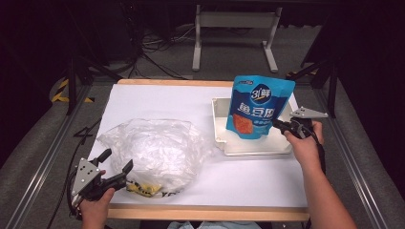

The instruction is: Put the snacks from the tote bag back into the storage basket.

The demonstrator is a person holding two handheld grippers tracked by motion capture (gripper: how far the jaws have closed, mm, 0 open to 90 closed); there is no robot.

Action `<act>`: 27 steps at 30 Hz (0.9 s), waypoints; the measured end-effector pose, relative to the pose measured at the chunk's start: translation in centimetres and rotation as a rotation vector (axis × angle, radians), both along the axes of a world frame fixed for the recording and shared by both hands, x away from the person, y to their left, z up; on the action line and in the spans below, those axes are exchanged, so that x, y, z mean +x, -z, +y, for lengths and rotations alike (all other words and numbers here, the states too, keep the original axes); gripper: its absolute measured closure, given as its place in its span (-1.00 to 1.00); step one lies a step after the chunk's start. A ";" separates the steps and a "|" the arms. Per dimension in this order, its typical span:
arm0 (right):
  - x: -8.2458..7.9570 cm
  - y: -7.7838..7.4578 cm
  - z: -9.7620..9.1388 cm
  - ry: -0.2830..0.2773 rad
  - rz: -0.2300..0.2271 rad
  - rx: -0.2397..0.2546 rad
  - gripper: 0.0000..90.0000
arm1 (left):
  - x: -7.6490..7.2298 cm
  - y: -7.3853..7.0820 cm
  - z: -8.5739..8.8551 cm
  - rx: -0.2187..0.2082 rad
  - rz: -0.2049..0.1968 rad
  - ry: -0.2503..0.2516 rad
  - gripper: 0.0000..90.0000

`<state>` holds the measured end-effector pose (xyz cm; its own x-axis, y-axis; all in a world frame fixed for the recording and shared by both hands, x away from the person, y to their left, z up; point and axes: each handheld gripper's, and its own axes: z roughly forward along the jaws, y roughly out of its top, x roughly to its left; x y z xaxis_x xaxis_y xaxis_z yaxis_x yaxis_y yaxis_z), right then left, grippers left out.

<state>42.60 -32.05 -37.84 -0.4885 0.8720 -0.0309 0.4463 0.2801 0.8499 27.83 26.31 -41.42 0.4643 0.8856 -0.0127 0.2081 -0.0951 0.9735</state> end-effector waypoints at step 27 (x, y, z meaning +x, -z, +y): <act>-7.3 -4.5 3.1 -0.346 -0.046 0.055 -0.56 | -0.2 -0.2 -0.4 0.013 -0.006 0.026 -0.57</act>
